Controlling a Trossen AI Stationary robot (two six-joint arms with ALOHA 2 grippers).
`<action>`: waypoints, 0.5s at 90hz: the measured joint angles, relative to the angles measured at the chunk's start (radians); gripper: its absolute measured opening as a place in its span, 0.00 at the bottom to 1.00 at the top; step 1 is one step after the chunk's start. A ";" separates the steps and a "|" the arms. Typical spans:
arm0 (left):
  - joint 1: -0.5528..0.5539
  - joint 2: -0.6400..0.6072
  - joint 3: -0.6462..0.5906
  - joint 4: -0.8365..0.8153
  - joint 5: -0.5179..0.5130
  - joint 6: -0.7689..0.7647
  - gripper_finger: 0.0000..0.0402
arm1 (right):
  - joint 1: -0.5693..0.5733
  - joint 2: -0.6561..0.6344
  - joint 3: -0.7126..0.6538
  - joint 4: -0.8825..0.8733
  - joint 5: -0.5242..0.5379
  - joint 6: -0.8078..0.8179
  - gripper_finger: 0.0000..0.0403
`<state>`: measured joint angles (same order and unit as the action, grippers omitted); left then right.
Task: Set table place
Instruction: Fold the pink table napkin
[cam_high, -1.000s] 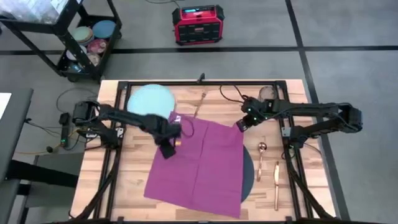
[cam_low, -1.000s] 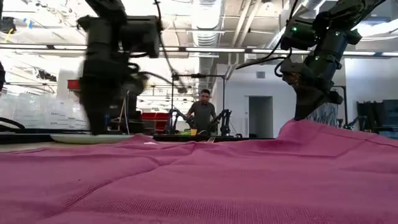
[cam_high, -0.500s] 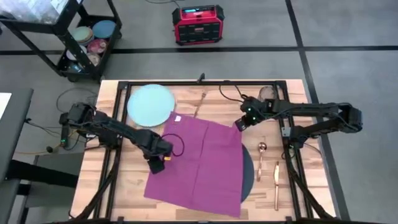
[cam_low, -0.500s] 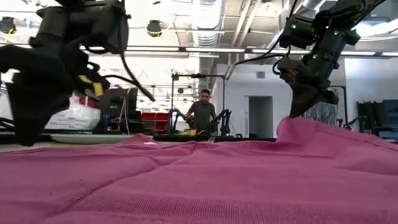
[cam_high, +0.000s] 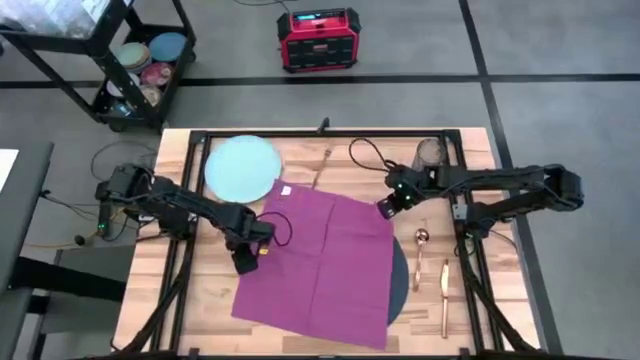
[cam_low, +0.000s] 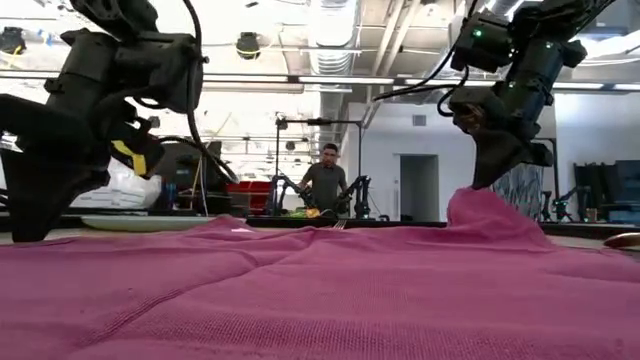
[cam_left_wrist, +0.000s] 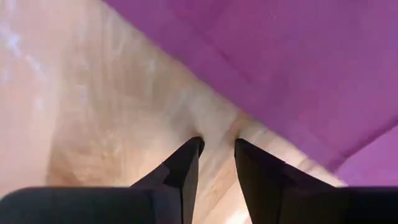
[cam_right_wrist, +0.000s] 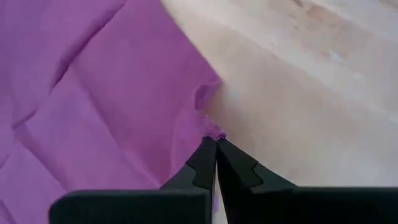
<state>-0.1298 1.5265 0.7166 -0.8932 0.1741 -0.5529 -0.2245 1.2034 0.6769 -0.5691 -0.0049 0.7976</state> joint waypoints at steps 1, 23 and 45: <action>0.004 0.000 0.000 -0.002 0.000 0.006 0.23 | 0.003 0.000 0.000 -0.003 0.001 0.004 0.00; 0.086 0.001 -0.001 -0.060 -0.051 0.138 0.23 | 0.092 -0.009 0.000 -0.023 0.024 0.086 0.00; 0.178 -0.030 -0.003 -0.003 -0.074 0.134 0.23 | 0.123 -0.015 0.000 -0.022 0.057 0.119 0.00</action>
<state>0.0478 1.4969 0.7132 -0.8958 0.1005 -0.4189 -0.1015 1.1881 0.6765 -0.5907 0.0521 0.9165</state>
